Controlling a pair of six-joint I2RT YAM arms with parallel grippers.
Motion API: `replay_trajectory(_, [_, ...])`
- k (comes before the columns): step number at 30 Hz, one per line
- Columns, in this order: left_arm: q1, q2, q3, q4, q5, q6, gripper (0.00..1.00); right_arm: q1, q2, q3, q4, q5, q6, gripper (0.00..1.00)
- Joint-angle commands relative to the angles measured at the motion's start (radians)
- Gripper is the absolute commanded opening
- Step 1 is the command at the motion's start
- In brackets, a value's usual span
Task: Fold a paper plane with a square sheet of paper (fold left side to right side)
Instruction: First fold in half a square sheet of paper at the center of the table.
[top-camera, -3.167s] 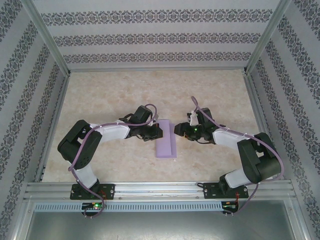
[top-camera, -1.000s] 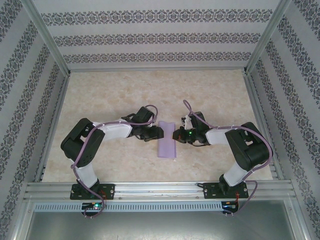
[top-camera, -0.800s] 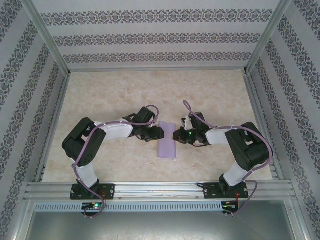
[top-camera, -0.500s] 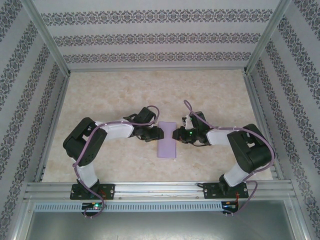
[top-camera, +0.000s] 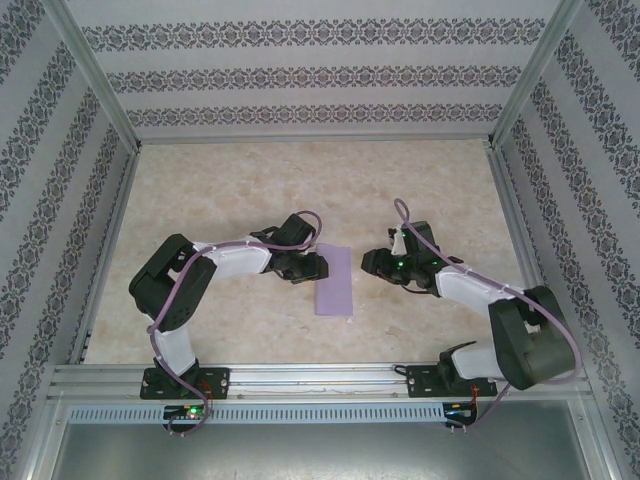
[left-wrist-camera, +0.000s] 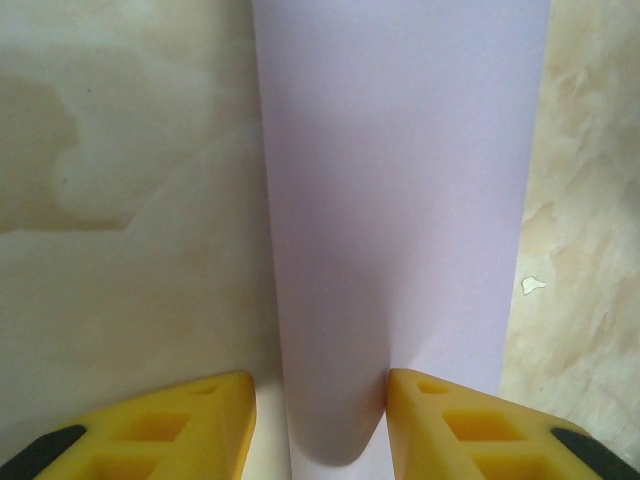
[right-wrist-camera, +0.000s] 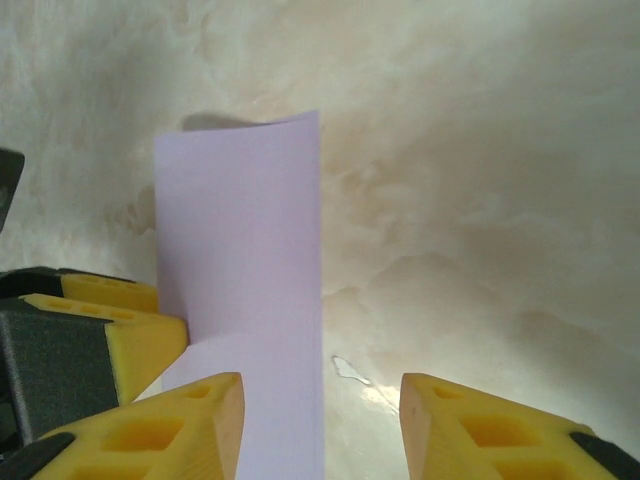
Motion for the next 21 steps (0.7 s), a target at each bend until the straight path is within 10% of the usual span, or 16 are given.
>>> replay_trajectory(1, [-0.043, 0.093, -0.013, -0.041, -0.034, -0.011, 0.41, -0.023, -0.048, -0.027, -0.073, 0.036, -0.035, 0.46])
replay_trajectory(21, [-0.054, 0.138, 0.025, -0.079, -0.053, -0.007, 0.42, -0.035, -0.067, -0.030, -0.101, 0.009, -0.051, 0.47])
